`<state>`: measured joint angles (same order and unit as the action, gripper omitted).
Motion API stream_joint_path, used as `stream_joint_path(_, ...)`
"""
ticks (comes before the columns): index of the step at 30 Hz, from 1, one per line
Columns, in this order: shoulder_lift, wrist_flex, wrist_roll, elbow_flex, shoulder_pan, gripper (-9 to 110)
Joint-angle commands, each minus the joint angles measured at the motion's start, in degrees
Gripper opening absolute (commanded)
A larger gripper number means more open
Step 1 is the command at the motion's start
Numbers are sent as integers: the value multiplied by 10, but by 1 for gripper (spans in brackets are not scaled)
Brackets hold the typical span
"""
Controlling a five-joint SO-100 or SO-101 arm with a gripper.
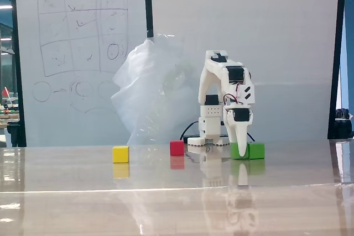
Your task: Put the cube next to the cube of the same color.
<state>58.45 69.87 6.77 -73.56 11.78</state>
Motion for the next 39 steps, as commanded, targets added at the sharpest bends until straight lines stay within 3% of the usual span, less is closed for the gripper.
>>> stream_joint_path(1, 31, 1, 11, 54, -17, 31)
stream_joint_path(6, 150, 39, 12, 52, -54, 46)
stream_joint_path(10, 268, 114, 11, 47, -83, 49)
stream_joint_path(15, 433, 160, 10, -28, -110, 38)
stream_joint_path(22, 800, 22, 11, -391, -156, -2)
stream_joint_path(26, 1006, -98, 16, -664, -185, 4)
stream_joint_path(29, 1120, -120, 17, -818, -204, 0)
stream_joint_path(39, 1256, -57, 8, -978, -198, 1)
